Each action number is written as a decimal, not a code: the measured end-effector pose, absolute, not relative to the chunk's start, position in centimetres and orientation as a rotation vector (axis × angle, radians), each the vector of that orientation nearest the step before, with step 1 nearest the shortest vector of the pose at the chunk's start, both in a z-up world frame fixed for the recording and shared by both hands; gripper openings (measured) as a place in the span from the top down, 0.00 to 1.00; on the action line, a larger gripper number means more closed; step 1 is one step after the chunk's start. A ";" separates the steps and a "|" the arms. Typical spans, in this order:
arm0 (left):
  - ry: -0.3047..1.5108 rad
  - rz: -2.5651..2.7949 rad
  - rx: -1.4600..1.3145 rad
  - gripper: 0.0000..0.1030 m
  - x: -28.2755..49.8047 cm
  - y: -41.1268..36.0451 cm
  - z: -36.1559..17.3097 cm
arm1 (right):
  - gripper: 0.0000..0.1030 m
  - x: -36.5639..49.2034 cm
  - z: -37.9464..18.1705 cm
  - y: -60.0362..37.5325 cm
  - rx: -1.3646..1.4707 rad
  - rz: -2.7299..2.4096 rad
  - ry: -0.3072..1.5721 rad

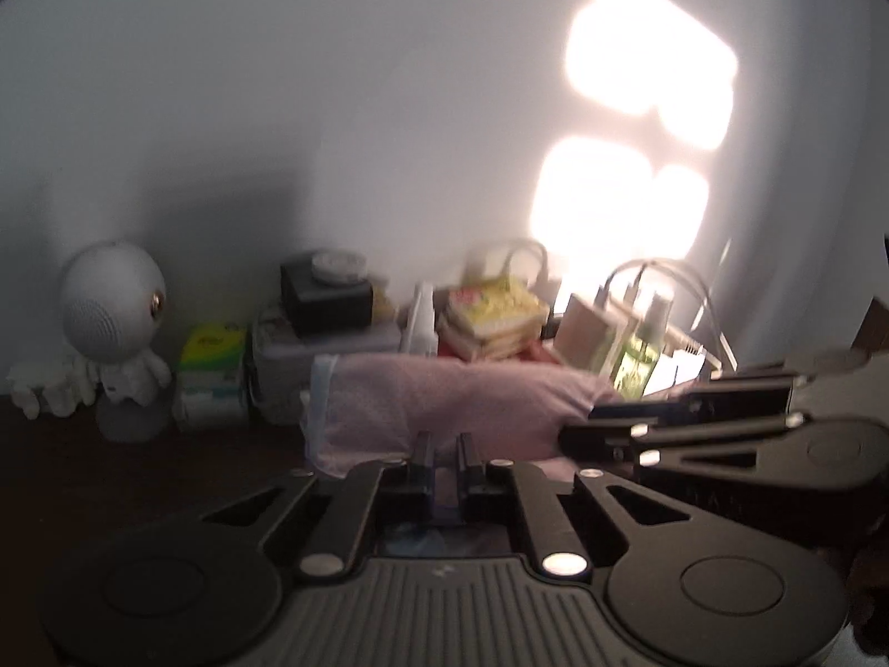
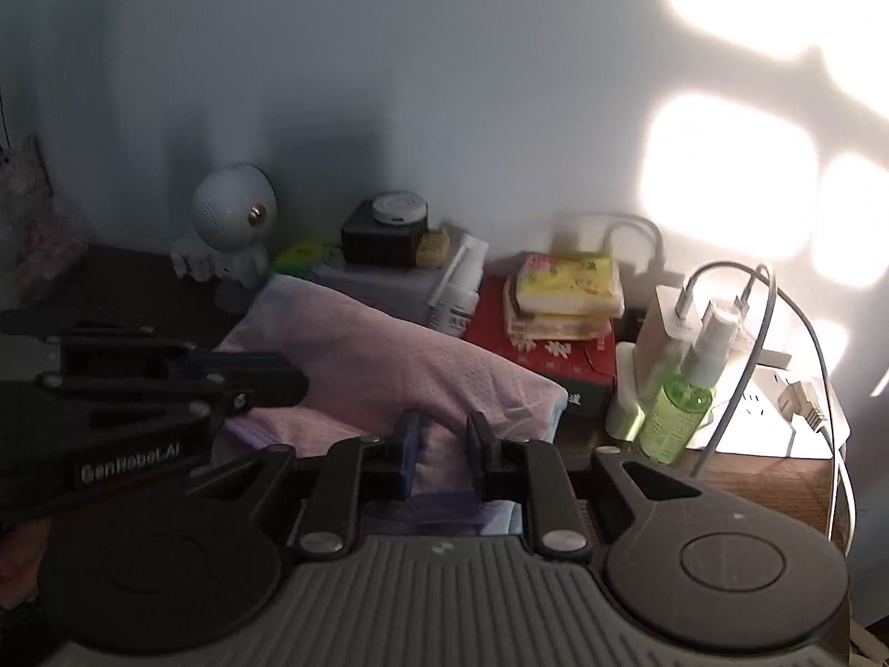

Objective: Fold clothes

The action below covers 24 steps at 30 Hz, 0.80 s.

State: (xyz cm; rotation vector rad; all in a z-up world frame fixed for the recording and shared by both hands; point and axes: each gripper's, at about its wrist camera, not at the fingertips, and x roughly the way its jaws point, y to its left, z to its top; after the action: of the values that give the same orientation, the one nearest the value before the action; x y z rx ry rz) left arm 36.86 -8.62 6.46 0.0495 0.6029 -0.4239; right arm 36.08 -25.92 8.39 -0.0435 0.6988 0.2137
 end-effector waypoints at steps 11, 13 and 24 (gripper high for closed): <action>0.438 -0.433 0.031 0.59 24.5 -3.9 16.4 | 0.40 20.0 23.9 -30.1 -0.004 0.212 0.432; 0.429 -0.424 0.066 0.53 20.5 -3.8 17.6 | 0.35 15.8 25.4 -30.2 0.023 0.244 0.450; 0.586 -0.224 0.098 0.29 2.4 -2.5 10.3 | 0.02 -2.2 16.6 -24.2 0.244 0.311 0.536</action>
State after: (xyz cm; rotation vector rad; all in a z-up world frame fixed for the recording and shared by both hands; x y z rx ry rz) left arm 2.39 -2.47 10.32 0.0979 0.5864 -0.2241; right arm -2.20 -24.18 16.59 0.2442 0.5364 0.3106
